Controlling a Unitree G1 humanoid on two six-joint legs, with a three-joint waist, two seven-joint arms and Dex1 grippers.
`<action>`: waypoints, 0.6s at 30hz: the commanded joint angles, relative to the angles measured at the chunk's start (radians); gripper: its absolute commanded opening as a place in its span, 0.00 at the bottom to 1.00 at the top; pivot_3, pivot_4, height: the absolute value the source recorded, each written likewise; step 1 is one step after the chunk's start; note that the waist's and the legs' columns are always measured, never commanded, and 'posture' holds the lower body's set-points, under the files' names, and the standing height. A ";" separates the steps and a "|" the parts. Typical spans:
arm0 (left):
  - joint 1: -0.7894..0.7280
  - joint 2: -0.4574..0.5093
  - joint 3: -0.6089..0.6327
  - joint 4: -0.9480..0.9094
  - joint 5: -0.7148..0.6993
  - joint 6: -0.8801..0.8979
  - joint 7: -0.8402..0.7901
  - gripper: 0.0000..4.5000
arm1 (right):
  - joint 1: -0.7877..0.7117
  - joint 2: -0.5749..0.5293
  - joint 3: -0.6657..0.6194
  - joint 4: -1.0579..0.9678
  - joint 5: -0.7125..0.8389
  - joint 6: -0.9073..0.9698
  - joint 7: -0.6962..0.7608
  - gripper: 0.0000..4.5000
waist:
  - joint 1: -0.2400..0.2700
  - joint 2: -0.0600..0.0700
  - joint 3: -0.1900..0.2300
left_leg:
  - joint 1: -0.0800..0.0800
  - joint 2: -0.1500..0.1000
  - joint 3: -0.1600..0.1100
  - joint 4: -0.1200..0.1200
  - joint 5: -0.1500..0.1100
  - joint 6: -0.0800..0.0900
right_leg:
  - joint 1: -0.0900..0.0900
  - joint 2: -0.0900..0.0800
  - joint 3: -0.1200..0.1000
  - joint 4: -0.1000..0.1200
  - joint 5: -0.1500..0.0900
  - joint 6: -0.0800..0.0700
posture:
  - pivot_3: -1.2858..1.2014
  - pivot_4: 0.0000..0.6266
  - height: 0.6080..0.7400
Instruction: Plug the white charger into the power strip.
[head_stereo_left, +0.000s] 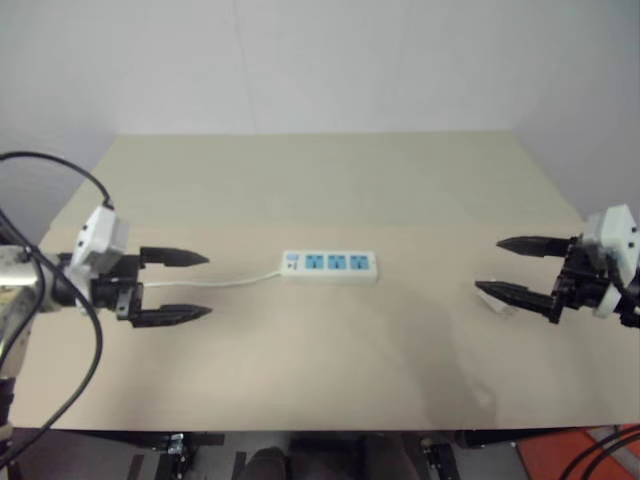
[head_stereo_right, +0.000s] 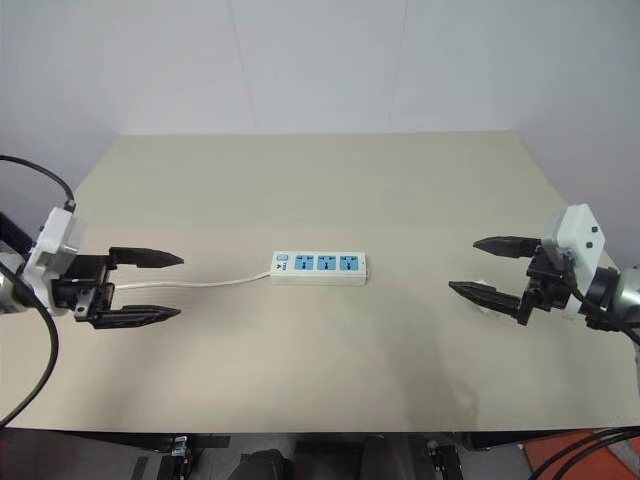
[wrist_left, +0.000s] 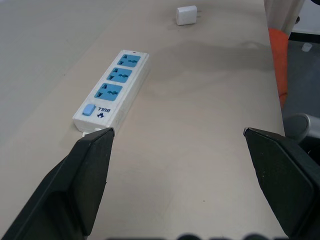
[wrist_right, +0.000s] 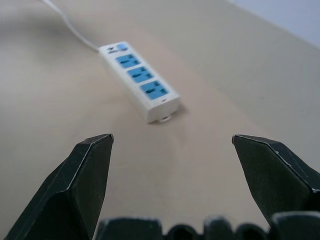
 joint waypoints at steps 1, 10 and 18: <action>-0.043 -0.008 -0.021 0.015 0.004 -0.026 -0.015 1.00 | -0.002 -0.037 -0.042 -0.048 0.040 0.012 0.008 0.99 | 0.001 0.000 0.000 | 0.000 0.000 0.000 0.000 0.000 0.000 | 0.000 0.000 0.000 0.000 0.000 0.000 | 0.52 0.24 1.00; -0.187 -0.137 -0.188 0.257 0.232 -0.240 0.075 1.00 | -0.121 -0.057 0.013 -0.051 0.091 0.048 0.005 0.99 | 0.000 0.000 0.000 | 0.000 0.000 0.000 0.000 0.000 0.000 | 0.000 0.000 0.000 0.000 0.000 0.000 | 0.52 0.24 1.00; -0.478 -0.285 -0.291 0.733 0.381 -0.509 0.031 1.00 | -0.186 -0.059 0.050 -0.112 0.113 0.074 -0.048 0.99 | 0.005 -0.001 0.000 | -0.001 -0.001 -0.001 0.001 0.000 0.000 | 0.001 0.000 -0.001 0.001 0.001 0.000 | 0.52 0.24 1.00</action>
